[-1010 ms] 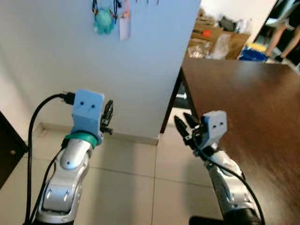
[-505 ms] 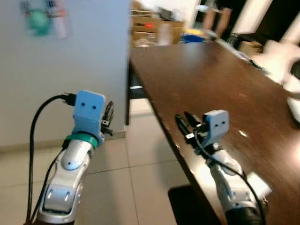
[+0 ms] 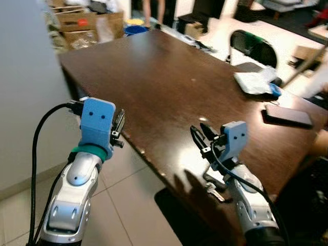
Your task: Hang keys on a hook
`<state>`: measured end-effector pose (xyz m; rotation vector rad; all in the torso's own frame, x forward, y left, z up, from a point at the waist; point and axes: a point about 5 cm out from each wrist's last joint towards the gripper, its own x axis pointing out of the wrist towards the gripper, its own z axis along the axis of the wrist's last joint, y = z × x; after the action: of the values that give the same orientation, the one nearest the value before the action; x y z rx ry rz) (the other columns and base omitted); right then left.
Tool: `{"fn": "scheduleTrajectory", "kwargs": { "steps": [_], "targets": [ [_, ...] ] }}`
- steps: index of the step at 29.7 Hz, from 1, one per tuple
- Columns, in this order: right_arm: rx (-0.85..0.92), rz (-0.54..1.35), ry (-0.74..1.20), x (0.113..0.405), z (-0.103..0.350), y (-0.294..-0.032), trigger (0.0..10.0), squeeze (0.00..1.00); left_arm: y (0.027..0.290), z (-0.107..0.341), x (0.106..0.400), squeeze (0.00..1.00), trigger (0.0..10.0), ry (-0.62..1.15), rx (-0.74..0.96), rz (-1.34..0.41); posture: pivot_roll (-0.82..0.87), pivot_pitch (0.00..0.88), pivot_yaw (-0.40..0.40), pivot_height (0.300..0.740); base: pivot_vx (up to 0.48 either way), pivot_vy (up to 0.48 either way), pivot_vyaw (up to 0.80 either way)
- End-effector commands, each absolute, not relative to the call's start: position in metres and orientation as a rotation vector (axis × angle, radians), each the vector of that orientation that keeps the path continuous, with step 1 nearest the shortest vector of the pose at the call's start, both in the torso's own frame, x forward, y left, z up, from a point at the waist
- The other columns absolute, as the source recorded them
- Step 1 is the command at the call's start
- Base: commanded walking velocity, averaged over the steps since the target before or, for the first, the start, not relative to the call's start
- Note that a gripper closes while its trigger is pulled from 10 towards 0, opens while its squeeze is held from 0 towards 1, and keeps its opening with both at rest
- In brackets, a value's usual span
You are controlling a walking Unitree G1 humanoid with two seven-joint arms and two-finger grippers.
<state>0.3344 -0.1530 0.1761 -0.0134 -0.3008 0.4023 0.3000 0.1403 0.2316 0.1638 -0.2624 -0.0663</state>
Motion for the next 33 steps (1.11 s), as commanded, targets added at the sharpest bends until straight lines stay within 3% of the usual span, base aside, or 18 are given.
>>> {"fn": "scheduleTrajectory", "kwargs": {
  "steps": [1,26,33],
  "targets": [
    [-0.011,0.411,-0.291,0.3337,0.1739,-0.1503,10.0,0.0,0.1422,0.2275,0.2994,0.0,10.0,-0.249,0.174,-0.058,0.08,0.103,0.031,0.74,0.0,0.0,-0.8],
    [-0.011,0.407,-0.29,0.3335,0.1734,-0.1504,10.0,0.0,0.1422,0.2278,0.2999,0.0,10.0,-0.249,0.175,-0.06,0.08,0.114,0.034,0.74,0.0,0.0,-0.8],
    [-0.013,0.407,-0.291,0.3335,0.1739,-0.1503,10.0,0.0,0.1478,0.2218,0.3062,0.0,10.0,-0.166,0.289,-0.081,0.08,0.116,0.034,0.74,0.0,0.0,-0.8]
  ]
}}
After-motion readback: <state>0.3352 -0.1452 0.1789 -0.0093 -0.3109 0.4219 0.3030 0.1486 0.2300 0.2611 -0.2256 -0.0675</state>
